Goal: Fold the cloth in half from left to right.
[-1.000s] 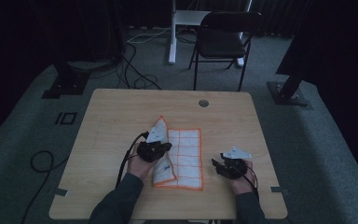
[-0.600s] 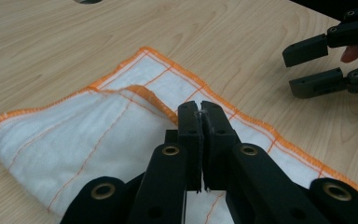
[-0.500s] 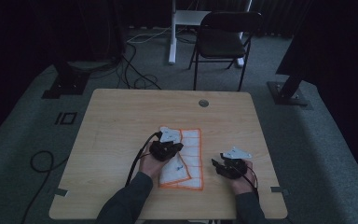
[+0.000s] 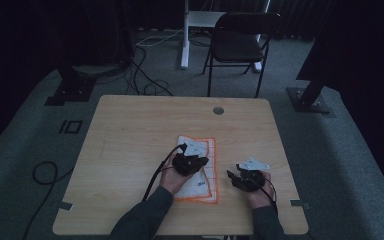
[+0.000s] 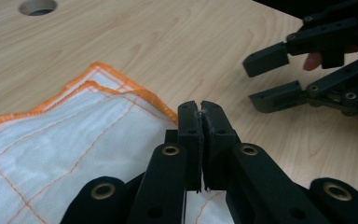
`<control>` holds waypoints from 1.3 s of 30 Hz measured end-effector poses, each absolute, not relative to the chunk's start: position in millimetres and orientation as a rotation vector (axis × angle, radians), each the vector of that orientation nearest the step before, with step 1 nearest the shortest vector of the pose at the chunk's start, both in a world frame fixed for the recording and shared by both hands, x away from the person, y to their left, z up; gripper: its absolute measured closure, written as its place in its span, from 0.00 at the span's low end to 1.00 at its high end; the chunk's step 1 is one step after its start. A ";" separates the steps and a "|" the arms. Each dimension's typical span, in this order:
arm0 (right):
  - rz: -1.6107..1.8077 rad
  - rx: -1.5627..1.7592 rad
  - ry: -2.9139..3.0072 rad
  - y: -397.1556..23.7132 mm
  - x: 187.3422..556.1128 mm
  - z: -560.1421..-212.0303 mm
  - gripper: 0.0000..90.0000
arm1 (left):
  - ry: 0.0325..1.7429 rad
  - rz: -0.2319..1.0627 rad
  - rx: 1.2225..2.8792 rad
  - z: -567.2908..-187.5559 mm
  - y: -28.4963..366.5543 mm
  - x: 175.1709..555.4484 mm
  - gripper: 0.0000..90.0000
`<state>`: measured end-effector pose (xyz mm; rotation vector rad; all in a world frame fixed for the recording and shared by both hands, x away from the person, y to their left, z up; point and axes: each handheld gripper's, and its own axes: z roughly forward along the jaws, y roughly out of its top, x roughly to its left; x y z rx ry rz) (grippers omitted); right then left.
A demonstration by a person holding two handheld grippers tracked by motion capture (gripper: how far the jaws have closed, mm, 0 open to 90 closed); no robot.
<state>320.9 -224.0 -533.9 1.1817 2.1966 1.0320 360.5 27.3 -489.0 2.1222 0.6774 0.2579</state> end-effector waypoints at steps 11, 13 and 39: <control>1.033 1.177 2.199 -222.4 320.8 -533.9 0.56 | 0.681 0.232 2.152 -505.8 7.4 362.5 0.88; 1.034 1.177 2.198 -222.1 321.0 -533.7 0.56 | 0.683 0.223 2.149 -505.5 8.8 362.8 0.85; 1.052 1.157 2.181 -169.8 400.7 -527.3 0.78 | 0.751 0.307 2.081 -498.4 73.3 337.4 0.82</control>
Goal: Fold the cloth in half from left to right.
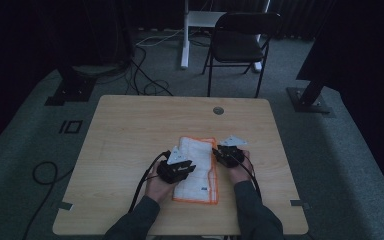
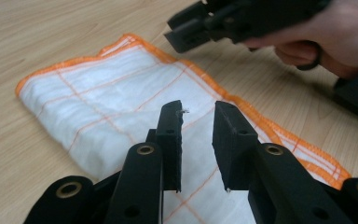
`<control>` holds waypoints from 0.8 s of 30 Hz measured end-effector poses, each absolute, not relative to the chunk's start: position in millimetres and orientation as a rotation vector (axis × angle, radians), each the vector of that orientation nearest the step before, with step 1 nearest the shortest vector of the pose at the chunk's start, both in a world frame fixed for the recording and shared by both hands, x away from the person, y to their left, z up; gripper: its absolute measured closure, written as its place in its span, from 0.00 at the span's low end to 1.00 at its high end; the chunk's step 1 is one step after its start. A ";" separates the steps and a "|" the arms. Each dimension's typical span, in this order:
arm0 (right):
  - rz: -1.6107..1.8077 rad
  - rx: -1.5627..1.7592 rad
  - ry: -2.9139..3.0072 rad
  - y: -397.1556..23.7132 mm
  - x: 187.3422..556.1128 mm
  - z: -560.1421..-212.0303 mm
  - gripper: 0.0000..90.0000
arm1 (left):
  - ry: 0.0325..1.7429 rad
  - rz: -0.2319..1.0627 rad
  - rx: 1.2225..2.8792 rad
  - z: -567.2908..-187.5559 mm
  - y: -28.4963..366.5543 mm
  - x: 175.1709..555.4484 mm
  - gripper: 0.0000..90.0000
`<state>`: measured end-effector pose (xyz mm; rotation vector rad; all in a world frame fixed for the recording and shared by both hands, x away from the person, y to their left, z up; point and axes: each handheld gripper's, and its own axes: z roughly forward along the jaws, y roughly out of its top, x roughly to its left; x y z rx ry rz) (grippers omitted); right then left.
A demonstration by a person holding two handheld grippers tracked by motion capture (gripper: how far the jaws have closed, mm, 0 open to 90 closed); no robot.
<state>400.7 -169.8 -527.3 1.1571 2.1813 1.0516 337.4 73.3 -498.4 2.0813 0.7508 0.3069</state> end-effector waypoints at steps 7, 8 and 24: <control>0.998 1.199 2.208 -161.8 434.7 -534.1 0.69 | 0.772 0.302 2.074 -501.4 81.0 335.3 0.82; 0.998 1.199 2.208 -161.8 434.7 -534.1 0.69 | 0.772 0.301 2.074 -501.6 81.3 335.3 0.82; 1.030 1.133 2.307 -153.1 453.7 -531.1 0.95 | 0.777 0.289 2.083 -504.3 80.1 337.4 0.81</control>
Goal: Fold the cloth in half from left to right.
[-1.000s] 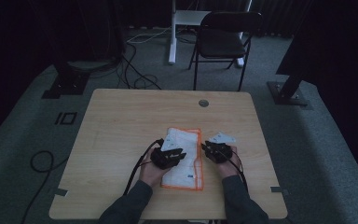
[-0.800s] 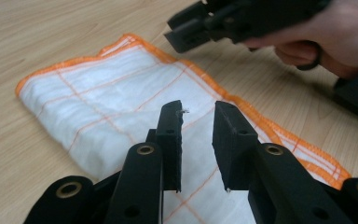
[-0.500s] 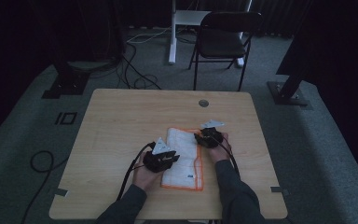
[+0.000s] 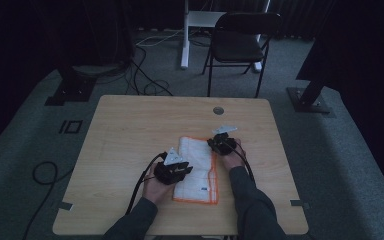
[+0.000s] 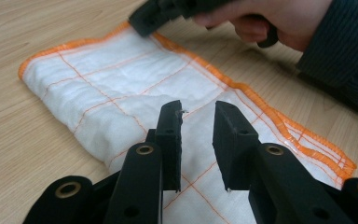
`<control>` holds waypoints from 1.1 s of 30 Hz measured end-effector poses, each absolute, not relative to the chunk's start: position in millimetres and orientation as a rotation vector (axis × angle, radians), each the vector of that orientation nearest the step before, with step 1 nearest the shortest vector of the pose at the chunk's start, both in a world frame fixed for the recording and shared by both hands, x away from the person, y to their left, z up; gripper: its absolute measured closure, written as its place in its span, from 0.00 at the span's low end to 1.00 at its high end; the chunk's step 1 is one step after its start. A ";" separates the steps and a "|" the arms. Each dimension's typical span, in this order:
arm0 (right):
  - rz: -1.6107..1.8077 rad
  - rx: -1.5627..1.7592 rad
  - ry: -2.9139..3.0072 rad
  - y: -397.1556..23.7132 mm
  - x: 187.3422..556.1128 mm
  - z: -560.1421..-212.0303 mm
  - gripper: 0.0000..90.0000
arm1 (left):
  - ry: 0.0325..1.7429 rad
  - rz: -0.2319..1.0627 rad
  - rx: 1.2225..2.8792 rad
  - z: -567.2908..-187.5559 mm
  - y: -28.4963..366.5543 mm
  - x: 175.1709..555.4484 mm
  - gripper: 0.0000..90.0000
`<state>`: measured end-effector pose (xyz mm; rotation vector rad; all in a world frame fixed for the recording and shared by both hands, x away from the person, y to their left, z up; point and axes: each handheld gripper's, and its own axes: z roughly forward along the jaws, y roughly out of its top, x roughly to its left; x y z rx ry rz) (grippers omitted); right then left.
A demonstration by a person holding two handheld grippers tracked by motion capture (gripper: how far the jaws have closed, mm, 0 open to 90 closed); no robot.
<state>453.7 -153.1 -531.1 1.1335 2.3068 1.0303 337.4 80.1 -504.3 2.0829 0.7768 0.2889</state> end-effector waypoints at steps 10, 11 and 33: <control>0.997 1.174 2.266 -152.4 471.5 -520.1 0.95 | 0.763 0.272 2.100 -507.6 74.3 335.3 0.81; 0.982 1.189 2.268 -151.7 474.3 -522.6 0.94 | 0.751 0.266 2.110 -508.1 72.1 333.9 0.81; 1.055 1.207 2.267 -171.4 410.1 -525.7 0.65 | 0.794 0.322 2.092 -512.0 85.2 333.2 0.77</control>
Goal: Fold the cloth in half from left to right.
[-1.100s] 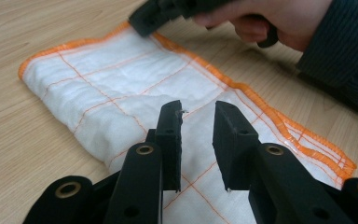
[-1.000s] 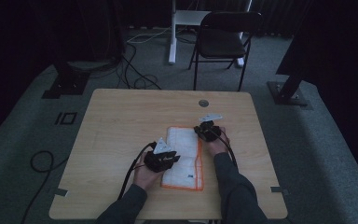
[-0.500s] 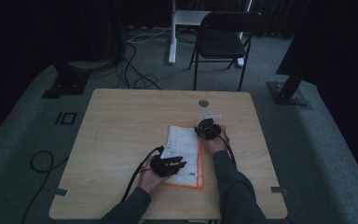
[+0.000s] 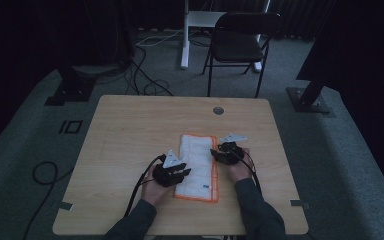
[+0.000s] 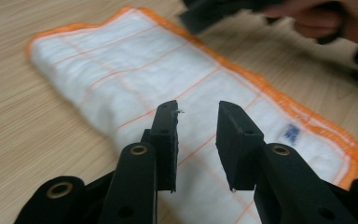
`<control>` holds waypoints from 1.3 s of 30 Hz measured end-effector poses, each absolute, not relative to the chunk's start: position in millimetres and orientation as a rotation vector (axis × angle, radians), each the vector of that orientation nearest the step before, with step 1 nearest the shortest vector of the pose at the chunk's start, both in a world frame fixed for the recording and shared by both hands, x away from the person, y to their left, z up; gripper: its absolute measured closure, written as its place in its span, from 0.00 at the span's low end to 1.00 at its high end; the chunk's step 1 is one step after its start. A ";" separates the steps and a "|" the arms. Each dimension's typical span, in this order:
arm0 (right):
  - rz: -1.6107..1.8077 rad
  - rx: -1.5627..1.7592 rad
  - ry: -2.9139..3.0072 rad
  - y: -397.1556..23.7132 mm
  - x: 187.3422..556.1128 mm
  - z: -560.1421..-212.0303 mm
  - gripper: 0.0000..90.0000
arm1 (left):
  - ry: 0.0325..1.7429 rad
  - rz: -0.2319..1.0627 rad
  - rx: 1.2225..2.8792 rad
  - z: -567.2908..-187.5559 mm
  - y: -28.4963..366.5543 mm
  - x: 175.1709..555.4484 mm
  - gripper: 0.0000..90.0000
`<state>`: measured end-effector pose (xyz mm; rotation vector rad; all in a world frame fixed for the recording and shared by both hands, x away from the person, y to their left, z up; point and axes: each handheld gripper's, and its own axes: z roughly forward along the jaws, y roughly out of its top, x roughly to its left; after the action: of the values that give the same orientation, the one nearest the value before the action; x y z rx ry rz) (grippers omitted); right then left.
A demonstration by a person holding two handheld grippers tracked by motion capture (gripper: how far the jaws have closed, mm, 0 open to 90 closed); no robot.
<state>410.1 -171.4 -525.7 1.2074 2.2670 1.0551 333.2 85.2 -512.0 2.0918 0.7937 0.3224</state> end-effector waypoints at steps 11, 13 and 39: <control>1.119 1.141 2.308 -167.0 364.1 -522.9 0.61 | 0.853 0.351 2.066 -513.1 106.0 338.8 0.76; 1.097 1.139 2.327 -167.6 358.8 -528.7 0.61 | 0.856 0.354 2.067 -512.7 106.8 340.1 0.76; 1.030 1.182 2.285 -182.6 352.2 -531.7 0.60 | 0.907 0.393 2.033 -510.0 112.4 359.0 0.73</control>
<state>352.2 -182.6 -531.7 1.1824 2.2854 1.0298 359.0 112.4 -510.0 2.0326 0.9071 0.3934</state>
